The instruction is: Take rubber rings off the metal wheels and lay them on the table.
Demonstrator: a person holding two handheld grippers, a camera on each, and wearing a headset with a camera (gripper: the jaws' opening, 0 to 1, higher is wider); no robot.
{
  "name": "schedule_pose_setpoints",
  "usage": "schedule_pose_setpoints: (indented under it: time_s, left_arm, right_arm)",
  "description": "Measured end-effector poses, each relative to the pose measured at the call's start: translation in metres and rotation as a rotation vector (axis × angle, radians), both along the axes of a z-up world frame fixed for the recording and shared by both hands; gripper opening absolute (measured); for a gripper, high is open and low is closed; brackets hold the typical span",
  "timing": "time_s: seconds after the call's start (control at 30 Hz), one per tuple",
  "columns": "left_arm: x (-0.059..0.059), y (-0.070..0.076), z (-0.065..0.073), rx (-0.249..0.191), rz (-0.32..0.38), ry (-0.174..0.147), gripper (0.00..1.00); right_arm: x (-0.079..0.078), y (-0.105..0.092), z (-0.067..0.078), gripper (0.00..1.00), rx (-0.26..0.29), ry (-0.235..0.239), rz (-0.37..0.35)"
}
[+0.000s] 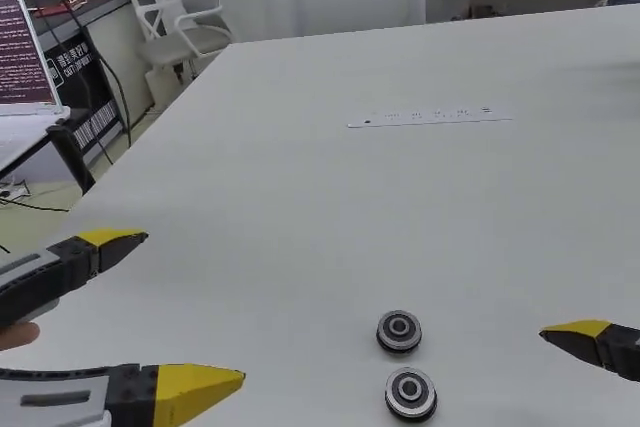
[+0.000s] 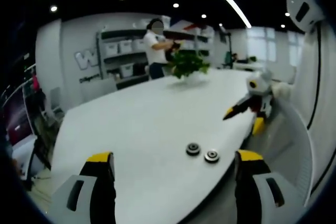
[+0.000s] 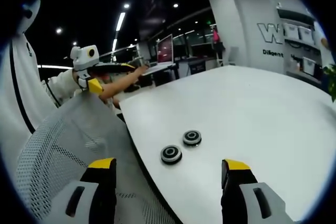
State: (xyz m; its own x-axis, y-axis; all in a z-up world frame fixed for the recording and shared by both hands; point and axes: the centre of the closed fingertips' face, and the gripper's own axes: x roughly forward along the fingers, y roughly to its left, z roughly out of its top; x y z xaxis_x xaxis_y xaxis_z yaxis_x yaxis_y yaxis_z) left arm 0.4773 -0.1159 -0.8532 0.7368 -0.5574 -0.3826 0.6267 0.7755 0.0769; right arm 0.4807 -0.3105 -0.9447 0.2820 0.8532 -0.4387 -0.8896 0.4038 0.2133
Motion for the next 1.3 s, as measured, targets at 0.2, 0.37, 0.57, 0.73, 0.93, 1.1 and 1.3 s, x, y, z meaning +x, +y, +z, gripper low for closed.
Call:
schedule_pose_setpoints:
  time_s: [0.2, 0.37, 0.57, 0.73, 0.93, 1.1, 1.3]
  left_arm:
    - [0.004, -0.019, 0.001, 0.026, -0.034, 0.006, 0.99]
    - [0.005, -0.042, -0.001, 0.049, -0.095, 0.016, 0.97]
    - [0.013, -0.066, 0.001, 0.034, -0.160, 0.016, 0.92]
    - [0.020, -0.077, -0.004, 0.027, -0.194, 0.043, 0.89]
    - [0.025, -0.088, -0.017, 0.021, -0.230, 0.079, 0.84]
    - [0.030, -0.102, -0.026, 0.033, -0.284, 0.097, 0.82]
    - [0.038, -0.117, -0.038, 0.044, -0.343, 0.110, 0.77]
  right_arm:
    - [0.006, 0.001, -0.001, 0.78, 0.031, -0.003, 0.016]
    - [0.010, 0.003, -0.005, 0.75, 0.054, 0.005, 0.028]
    - [0.008, 0.011, -0.012, 0.69, 0.090, 0.027, 0.063]
    - [0.011, 0.018, -0.021, 0.62, 0.077, 0.031, 0.089]
    - [0.011, 0.028, -0.032, 0.51, 0.043, 0.007, 0.152]
    - [0.017, 0.035, -0.038, 0.44, 0.050, 0.013, 0.164]
    - [0.020, 0.040, -0.046, 0.32, 0.043, 0.026, 0.179]
